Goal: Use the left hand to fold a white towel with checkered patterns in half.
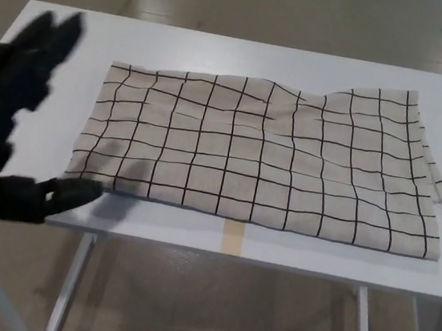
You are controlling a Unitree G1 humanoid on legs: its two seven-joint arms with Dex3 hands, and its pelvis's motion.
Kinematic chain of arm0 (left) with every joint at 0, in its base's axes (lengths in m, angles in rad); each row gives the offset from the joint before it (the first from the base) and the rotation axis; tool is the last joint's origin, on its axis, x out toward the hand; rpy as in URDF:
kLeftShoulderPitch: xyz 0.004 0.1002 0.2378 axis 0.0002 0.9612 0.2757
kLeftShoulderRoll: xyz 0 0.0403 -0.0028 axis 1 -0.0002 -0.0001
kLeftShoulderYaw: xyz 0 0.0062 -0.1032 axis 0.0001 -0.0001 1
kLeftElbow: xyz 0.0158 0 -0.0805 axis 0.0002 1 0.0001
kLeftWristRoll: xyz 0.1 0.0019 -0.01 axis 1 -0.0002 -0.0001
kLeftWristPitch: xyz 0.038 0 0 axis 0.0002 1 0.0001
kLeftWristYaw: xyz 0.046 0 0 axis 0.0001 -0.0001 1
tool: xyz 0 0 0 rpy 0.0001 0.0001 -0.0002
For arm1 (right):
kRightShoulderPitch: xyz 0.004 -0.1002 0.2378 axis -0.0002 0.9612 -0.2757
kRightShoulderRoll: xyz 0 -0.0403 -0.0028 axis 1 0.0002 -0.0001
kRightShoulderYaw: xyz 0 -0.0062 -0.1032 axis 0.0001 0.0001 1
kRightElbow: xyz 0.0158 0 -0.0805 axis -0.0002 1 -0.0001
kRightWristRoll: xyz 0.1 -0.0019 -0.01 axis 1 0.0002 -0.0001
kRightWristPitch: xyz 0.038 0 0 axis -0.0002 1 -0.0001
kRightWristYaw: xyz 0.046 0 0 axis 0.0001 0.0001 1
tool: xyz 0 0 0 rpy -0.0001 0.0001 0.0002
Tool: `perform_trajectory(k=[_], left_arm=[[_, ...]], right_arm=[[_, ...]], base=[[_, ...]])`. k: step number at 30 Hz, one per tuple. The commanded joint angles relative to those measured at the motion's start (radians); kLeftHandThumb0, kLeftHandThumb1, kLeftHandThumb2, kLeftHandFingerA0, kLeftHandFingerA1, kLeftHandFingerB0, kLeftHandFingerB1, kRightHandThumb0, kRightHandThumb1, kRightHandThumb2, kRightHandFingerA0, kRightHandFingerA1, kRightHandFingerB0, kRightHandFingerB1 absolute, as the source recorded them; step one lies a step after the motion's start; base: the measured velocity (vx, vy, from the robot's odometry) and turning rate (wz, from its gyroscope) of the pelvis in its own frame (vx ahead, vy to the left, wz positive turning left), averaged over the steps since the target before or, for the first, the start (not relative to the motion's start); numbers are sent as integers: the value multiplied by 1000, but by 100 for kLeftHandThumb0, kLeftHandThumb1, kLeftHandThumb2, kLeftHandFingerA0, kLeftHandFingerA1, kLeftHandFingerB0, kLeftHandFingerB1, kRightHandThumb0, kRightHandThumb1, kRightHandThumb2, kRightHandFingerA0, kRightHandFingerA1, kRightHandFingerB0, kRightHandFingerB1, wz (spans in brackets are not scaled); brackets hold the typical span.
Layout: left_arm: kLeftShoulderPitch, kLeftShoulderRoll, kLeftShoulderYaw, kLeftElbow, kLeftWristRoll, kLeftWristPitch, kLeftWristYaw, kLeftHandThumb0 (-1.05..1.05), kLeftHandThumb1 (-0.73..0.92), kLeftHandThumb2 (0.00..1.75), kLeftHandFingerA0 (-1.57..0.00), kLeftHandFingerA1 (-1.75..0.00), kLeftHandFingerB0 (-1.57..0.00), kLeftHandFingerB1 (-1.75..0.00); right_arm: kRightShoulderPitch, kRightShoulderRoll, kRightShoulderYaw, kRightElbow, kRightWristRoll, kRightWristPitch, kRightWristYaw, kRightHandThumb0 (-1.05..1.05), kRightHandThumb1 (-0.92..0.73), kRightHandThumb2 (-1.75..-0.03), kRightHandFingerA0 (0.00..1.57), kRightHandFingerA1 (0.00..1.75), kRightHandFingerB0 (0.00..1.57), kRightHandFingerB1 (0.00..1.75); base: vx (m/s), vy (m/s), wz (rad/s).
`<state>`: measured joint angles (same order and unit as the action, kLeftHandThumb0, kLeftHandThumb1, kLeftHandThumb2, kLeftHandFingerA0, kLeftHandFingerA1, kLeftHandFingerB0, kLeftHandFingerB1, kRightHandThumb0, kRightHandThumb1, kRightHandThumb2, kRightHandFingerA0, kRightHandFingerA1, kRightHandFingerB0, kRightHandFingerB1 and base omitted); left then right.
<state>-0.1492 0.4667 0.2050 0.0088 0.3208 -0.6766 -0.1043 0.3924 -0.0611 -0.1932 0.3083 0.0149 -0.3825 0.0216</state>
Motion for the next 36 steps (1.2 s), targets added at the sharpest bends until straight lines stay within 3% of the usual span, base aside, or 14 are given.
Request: perform_trajectory(k=[1, 10, 12, 27, 36], left_arm=[[-216, 104, -221, 261, 249, 156, -132, -64, 38, 69, 0, -5, 0, -10], [-339, 145, -396, 411, 349, 223, -134, -52, 34, 66, 0, 0, 0, -9], [-400, 131, -464, 496, 420, 270, -95, -39, 26, 60, 0, 0, 0, -10], [-553, 75, -644, 807, 489, 359, 42, -37, 23, 58, 0, 0, 0, -11], [-620, 40, -663, 912, 465, 360, 97, -40, 25, 59, 0, 0, 0, -9]], right_arm=[[4, 3, 0, 21, 14, -49, 5, -24, -69, -60, 39, 63, 42, 54], [22, 11, -2, 19, 13, -52, -2, -23, -69, -60, 39, 63, 42, 54], [23, 6, -3, 17, 7, -52, -5, -22, -69, -60, 40, 63, 42, 54], [45, -3, 0, 4, -11, -49, -11, -23, -69, -60, 40, 61, 43, 52], [54, -3, 0, -19, -1, -43, -6, -23, -69, -60, 40, 60, 43, 53]], base=[[0, 0, 0], [0, 0, 0], [0, 0, 0], [0, 0, 0], [0, 0, 0]])
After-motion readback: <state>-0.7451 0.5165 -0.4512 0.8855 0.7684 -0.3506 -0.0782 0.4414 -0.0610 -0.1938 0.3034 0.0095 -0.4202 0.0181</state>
